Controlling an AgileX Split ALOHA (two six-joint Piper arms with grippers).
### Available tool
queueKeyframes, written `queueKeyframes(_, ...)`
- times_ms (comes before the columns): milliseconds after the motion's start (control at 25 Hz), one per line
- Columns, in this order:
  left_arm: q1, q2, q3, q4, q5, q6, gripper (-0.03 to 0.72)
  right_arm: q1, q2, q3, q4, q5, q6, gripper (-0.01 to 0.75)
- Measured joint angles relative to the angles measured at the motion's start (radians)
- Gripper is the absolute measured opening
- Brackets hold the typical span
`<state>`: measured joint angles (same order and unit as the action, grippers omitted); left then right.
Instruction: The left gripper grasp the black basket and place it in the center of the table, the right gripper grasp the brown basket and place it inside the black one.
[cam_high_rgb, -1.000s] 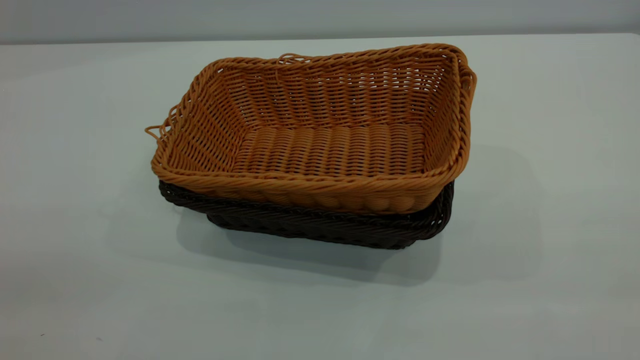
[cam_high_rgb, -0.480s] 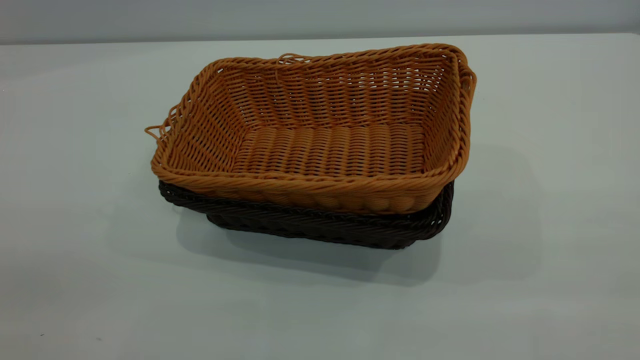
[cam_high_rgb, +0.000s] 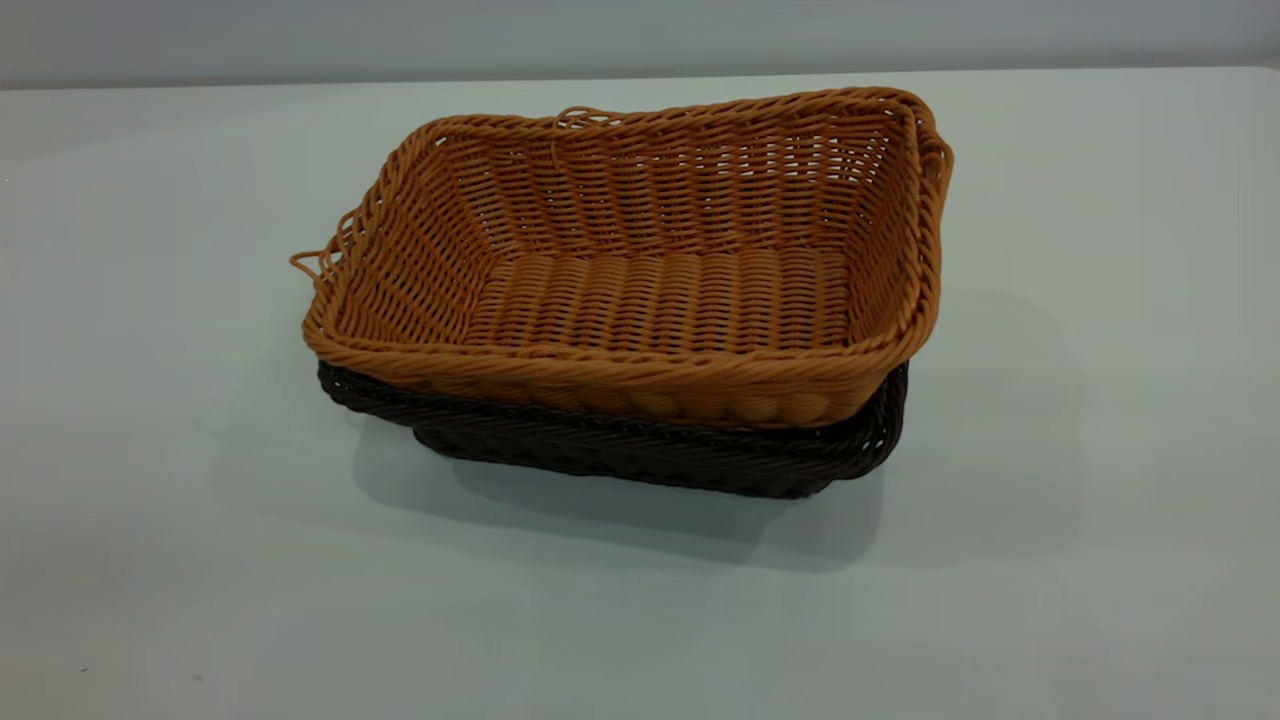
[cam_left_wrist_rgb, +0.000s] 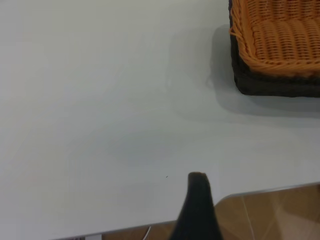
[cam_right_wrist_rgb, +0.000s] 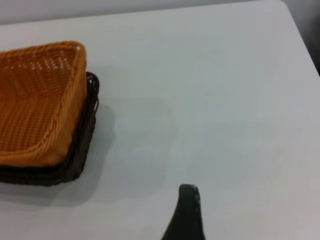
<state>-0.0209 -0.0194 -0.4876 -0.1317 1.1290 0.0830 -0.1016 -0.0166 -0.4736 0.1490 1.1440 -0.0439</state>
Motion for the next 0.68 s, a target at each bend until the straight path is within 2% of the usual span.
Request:
queueKeyframes(120,0.0,0.0,0.0,0.0,0.0,0.0,0.543,0.064,0.0,0.003,-0.062,-0.003,0.092,0.582)
queueKeyframes(240,0.0,0.0,0.0,0.0,0.0,0.0,0.543,0.097,0.0,0.003,-0.098,-0.003,0.117,0.582)
queueKeyframes(680,0.0,0.0,0.0,0.0,0.0,0.0,0.543,0.102,0.0,0.003,-0.107,-0.003,0.121,0.582)
